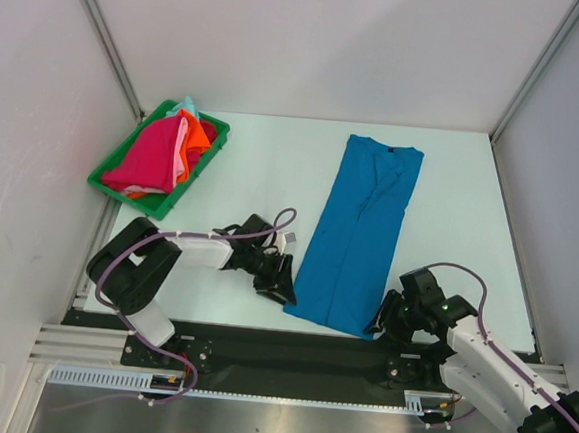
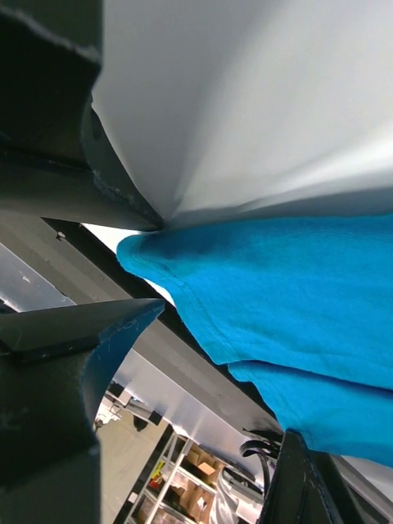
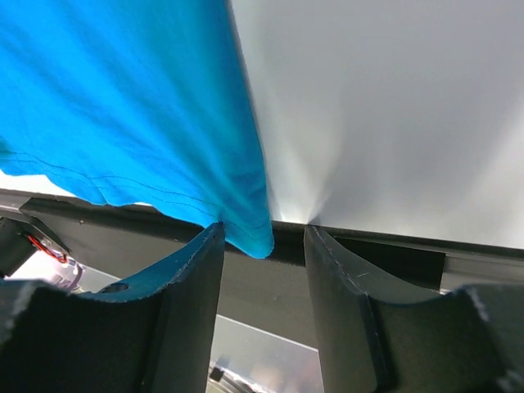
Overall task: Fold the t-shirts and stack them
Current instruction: Fold the tshirt
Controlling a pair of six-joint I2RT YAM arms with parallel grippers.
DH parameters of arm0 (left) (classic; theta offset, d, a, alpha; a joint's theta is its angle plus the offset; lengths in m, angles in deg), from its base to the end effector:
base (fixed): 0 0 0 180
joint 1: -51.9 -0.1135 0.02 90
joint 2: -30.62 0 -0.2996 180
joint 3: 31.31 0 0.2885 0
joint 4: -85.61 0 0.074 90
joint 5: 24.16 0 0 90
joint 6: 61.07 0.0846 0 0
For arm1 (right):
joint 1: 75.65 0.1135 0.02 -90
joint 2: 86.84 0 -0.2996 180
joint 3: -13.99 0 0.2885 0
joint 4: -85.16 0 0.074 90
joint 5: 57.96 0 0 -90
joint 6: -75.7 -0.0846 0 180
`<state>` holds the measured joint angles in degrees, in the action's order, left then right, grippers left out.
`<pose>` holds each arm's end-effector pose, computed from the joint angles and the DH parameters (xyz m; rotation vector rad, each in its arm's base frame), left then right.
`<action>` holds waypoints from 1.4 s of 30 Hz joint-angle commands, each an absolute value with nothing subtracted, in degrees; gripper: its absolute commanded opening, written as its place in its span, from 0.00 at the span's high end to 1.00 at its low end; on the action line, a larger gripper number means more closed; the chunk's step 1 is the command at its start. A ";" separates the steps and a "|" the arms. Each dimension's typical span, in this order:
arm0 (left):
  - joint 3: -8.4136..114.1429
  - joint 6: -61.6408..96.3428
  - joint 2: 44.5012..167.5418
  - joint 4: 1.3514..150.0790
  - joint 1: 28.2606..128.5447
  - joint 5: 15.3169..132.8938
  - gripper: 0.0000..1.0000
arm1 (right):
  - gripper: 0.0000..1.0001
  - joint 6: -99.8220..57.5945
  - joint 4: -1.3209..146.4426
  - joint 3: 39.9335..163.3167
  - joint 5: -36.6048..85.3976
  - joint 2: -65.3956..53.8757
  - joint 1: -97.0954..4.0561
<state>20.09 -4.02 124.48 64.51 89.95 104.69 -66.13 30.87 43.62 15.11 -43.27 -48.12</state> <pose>0.2156 -0.2361 0.0924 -0.3641 -2.8483 1.2119 0.1131 0.0867 0.1066 0.5393 2.9070 0.7014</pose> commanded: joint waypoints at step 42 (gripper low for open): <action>65.57 -9.30 142.13 51.38 85.40 100.91 1.00 | 1.00 -42.87 33.34 73.61 6.02 -14.35 -74.05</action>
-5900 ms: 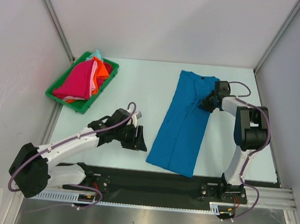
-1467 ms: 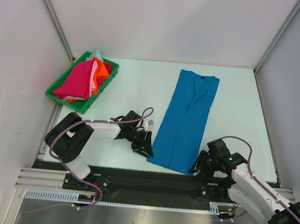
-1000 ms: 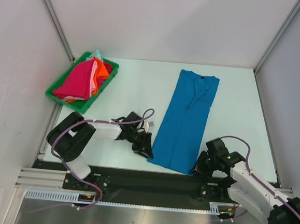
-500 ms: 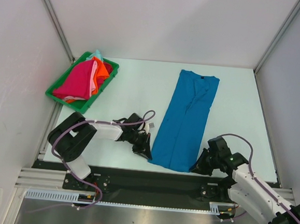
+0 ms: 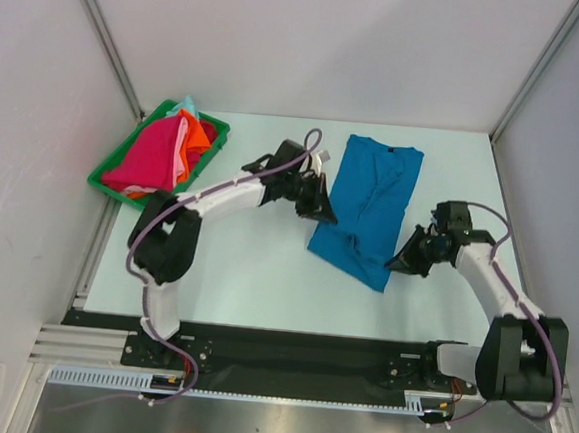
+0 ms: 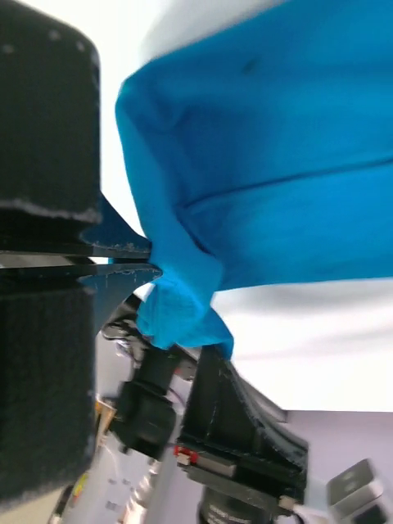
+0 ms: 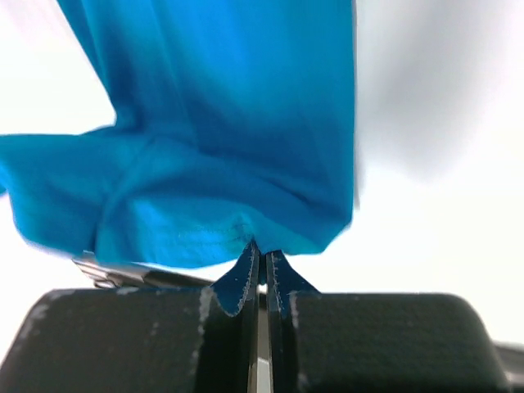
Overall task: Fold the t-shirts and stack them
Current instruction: Fold the tshirt
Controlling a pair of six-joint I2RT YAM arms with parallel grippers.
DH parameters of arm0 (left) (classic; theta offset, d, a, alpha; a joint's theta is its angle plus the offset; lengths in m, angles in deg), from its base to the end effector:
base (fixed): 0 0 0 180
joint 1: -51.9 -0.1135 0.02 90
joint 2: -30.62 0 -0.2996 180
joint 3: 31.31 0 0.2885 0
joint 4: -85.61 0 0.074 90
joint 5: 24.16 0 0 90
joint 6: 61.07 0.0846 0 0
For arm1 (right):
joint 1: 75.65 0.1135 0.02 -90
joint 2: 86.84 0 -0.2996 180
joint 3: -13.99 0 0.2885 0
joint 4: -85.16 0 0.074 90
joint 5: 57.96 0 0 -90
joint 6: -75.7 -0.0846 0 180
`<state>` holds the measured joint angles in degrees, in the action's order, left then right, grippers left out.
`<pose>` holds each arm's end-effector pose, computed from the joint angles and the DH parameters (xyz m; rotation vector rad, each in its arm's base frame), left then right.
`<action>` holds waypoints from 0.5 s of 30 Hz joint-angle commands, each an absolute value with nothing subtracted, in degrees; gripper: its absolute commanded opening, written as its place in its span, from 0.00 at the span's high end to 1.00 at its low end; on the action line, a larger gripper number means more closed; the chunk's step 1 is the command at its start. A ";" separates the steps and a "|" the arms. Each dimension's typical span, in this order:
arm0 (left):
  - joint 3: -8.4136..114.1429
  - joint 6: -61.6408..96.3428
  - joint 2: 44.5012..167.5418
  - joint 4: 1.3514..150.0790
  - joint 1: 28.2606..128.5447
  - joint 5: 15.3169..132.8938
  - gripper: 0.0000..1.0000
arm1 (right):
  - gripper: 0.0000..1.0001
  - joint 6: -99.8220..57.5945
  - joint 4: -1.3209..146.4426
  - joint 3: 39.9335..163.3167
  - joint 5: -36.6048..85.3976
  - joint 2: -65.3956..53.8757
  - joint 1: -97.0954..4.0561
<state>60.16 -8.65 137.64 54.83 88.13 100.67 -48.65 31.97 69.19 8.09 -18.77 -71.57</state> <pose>0.3624 -0.3254 0.2189 0.2953 2.5963 -1.2741 0.2477 0.0521 0.1889 0.6071 2.7248 0.7531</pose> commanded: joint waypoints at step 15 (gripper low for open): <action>93.01 -21.24 166.75 61.12 78.45 108.73 1.00 | 1.00 -38.91 34.75 103.67 3.74 19.57 -81.36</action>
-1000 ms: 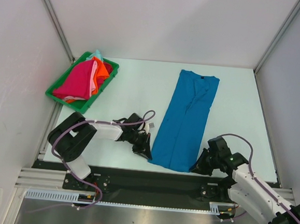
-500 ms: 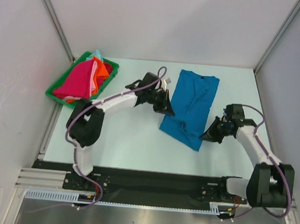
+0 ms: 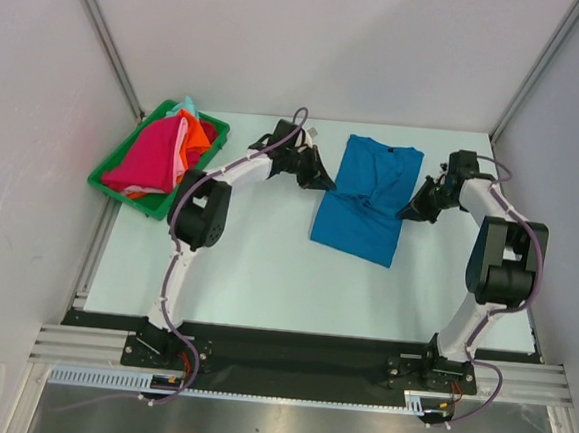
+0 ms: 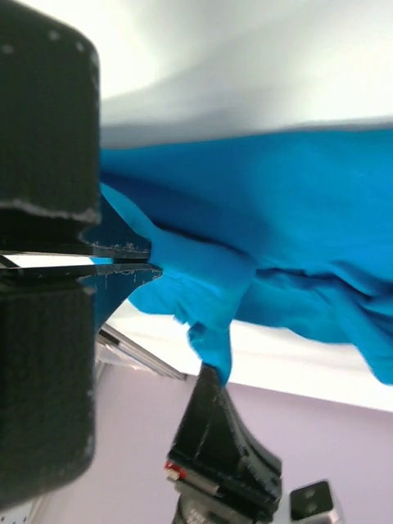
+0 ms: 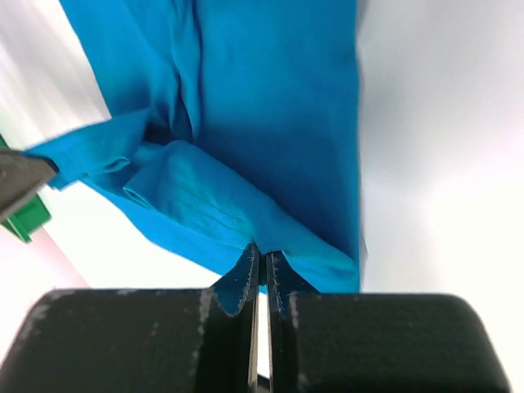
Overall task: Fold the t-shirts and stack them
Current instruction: Fold the tshirt
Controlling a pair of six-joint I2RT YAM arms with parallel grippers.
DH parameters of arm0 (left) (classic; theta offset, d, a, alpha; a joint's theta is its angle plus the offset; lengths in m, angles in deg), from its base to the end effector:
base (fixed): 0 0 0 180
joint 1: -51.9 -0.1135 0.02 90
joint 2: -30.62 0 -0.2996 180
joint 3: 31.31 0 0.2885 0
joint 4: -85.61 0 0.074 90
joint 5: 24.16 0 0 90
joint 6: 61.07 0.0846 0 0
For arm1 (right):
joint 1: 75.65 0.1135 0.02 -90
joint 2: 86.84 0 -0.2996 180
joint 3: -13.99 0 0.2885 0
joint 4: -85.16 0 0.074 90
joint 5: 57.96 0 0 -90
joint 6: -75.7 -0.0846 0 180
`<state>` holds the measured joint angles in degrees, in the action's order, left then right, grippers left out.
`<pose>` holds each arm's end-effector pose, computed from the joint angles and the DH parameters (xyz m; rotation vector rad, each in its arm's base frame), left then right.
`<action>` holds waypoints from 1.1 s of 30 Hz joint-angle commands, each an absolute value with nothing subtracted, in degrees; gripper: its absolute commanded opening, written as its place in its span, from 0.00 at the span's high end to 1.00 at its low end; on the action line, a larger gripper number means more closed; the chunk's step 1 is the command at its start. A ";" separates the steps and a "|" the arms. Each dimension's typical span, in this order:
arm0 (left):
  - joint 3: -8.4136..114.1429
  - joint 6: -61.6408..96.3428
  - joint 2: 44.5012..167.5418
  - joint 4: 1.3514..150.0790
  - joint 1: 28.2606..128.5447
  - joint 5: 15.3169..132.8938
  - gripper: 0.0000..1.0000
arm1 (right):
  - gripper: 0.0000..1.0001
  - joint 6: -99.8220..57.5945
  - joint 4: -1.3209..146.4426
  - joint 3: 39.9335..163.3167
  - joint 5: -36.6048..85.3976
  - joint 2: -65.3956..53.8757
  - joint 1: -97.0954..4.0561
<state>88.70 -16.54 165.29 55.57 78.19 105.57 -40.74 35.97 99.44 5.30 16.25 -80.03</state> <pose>0.5217 -0.3180 0.1557 -0.0458 2.5798 -1.3709 0.4233 0.0058 0.1804 0.5995 2.6775 0.7468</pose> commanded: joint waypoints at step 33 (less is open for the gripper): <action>111.83 -12.66 176.62 47.09 75.02 97.06 0.44 | 0.59 -42.25 33.18 128.27 4.78 37.78 -87.77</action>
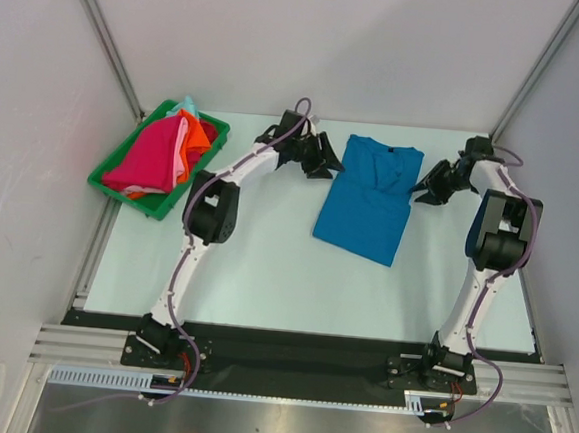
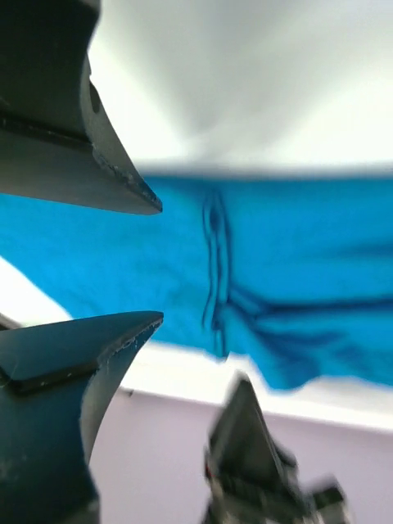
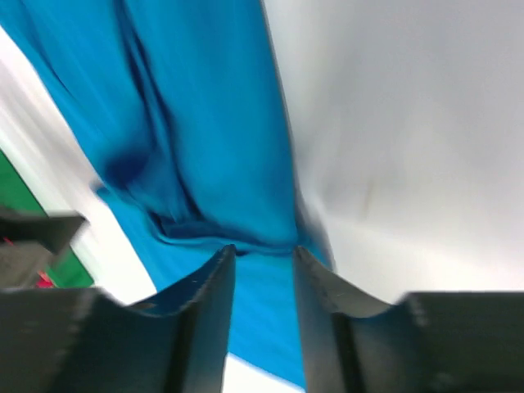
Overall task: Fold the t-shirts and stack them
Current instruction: Fold the tshirt
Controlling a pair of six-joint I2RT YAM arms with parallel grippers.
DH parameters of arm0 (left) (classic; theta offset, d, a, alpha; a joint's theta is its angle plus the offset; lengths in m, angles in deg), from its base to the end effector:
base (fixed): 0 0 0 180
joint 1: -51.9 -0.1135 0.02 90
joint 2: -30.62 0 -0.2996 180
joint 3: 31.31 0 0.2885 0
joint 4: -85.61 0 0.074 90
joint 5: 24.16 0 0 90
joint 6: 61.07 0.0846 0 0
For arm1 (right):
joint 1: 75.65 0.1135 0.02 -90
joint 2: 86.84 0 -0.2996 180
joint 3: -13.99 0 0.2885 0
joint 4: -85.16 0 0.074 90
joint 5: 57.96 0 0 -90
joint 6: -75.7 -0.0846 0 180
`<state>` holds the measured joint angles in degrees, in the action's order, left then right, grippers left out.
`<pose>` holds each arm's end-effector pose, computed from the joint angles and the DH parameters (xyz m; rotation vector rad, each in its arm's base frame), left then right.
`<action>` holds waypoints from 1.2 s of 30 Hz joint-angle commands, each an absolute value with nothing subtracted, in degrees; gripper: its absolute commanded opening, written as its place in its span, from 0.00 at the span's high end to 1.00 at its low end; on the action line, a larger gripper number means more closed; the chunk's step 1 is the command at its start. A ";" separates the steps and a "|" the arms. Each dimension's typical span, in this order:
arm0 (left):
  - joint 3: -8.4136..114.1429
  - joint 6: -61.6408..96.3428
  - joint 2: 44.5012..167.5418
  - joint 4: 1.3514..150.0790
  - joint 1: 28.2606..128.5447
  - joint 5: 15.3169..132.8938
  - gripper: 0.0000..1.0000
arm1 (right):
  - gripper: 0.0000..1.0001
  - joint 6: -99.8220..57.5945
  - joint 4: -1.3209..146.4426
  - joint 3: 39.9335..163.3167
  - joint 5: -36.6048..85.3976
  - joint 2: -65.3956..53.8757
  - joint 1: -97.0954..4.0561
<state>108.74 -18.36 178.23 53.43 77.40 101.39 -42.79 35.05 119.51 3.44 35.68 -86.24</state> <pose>0.5825 -0.3323 0.1447 -0.1017 2.4866 -1.3200 0.5133 -0.0548 0.1452 0.7789 2.6152 0.7720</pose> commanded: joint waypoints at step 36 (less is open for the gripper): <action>66.93 5.73 154.63 53.56 80.29 100.20 0.42 | 0.41 -36.89 45.47 75.03 -0.92 7.99 -81.89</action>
